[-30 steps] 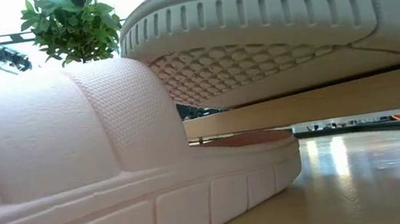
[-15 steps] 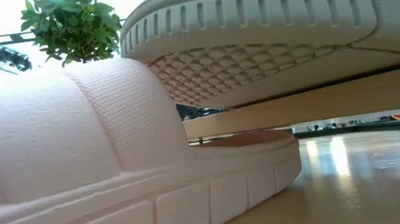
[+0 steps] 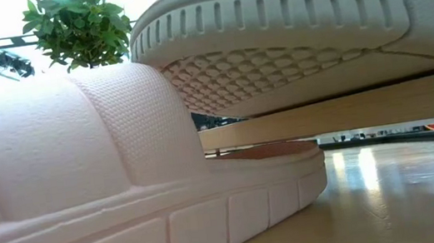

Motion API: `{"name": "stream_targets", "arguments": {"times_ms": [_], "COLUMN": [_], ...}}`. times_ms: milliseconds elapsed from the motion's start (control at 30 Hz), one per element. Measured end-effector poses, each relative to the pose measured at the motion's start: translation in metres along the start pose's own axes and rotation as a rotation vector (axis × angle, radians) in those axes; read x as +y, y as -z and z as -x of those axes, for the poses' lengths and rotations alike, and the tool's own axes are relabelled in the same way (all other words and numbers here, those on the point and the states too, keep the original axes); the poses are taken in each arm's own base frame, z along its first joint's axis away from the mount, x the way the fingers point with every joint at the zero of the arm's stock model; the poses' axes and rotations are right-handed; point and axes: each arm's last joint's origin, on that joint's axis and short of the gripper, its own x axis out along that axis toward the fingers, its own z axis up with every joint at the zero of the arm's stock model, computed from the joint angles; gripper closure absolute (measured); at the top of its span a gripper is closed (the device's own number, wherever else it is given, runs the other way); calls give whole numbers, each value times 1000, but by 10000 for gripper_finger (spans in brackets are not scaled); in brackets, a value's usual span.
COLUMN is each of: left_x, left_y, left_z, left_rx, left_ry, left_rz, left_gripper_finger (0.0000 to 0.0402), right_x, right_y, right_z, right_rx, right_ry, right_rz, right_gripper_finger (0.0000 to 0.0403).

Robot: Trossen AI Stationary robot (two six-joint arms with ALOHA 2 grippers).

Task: Pick and place slides into the shelf
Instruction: Put the gray slide on the shelf

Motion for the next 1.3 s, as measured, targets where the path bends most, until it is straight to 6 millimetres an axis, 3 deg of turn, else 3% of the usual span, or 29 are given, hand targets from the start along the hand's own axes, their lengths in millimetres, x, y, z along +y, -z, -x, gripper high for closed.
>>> {"name": "stream_targets", "arguments": {"times_ms": [200, 467, 733, 867, 1100, 1300], "left_x": [-13, -17, -25, -26, -33, -36], "left_y": [3, -1, -7, -9, -16, -15], "left_z": [-33, -77, -91, -88, -79, -77], "left_rx": [39, 94, 121, 162, 163, 189], "left_ry": [-33, -157, -212, -277, -272, -281], "left_rz": [-121, -134, -188, -190, -206, -216], "left_gripper_finger": [143, 153, 166, 216, 379, 386], "right_x": [2, -5, -6, -6, -5, -6], "right_y": [1, 12, 14, 13, 14, 15], "right_z": [-6, -10, -11, -10, -10, -10], "right_rx": [3, 24, 22, 22, 61, 82], "right_ry": [-14, 2, 6, 5, -22, -25], "right_rz": [3, -15, -13, 21, 42, 57], "right_gripper_finger": [402, 402, 402, 389, 322, 259]}}
